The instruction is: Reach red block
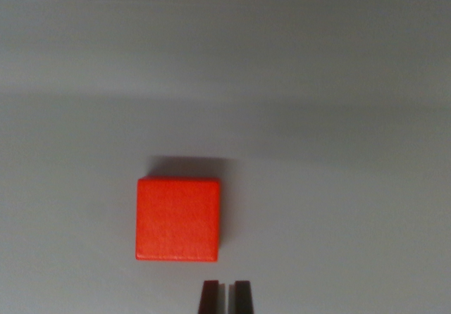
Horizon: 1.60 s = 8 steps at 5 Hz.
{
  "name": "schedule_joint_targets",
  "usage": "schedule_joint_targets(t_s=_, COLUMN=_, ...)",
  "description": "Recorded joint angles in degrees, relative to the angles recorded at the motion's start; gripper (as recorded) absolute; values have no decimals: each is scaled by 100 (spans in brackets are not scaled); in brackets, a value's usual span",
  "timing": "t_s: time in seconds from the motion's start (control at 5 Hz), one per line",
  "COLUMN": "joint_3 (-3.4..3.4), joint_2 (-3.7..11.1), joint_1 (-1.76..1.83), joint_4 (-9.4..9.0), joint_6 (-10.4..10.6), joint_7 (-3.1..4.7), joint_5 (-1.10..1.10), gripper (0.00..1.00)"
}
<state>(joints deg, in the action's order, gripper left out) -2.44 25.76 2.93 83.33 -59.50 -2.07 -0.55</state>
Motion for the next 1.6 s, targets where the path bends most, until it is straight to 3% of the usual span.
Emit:
schedule_joint_targets(t_s=0.2, joint_3=0, joint_2=0, joint_1=0, joint_4=0, joint_6=0, joint_7=0, joint_5=0, gripper=0)
schedule_joint_targets(t_s=0.4, joint_3=-40, joint_2=210, joint_1=35, joint_4=-36, joint_6=231, joint_7=-14, joint_5=12, gripper=0)
schedule_joint_targets(t_s=0.6, joint_3=-40, joint_2=210, joint_1=35, joint_4=-36, joint_6=231, joint_7=-14, joint_5=12, gripper=0)
schedule_joint_targets(t_s=0.8, joint_3=-76, joint_2=396, joint_1=67, joint_4=-68, joint_6=435, joint_7=-27, joint_5=23, gripper=0)
schedule_joint_targets(t_s=1.0, joint_3=-76, joint_2=396, joint_1=67, joint_4=-68, joint_6=435, joint_7=-27, joint_5=23, gripper=0)
schedule_joint_targets(t_s=1.2, joint_3=-106, joint_2=550, joint_1=93, joint_4=-95, joint_6=605, joint_7=-37, joint_5=32, gripper=0)
schedule_joint_targets(t_s=1.4, joint_3=-106, joint_2=550, joint_1=93, joint_4=-95, joint_6=605, joint_7=-37, joint_5=32, gripper=0)
schedule_joint_targets(t_s=1.6, joint_3=-131, joint_2=682, joint_1=115, joint_4=-117, joint_6=751, joint_7=-46, joint_5=40, gripper=0)
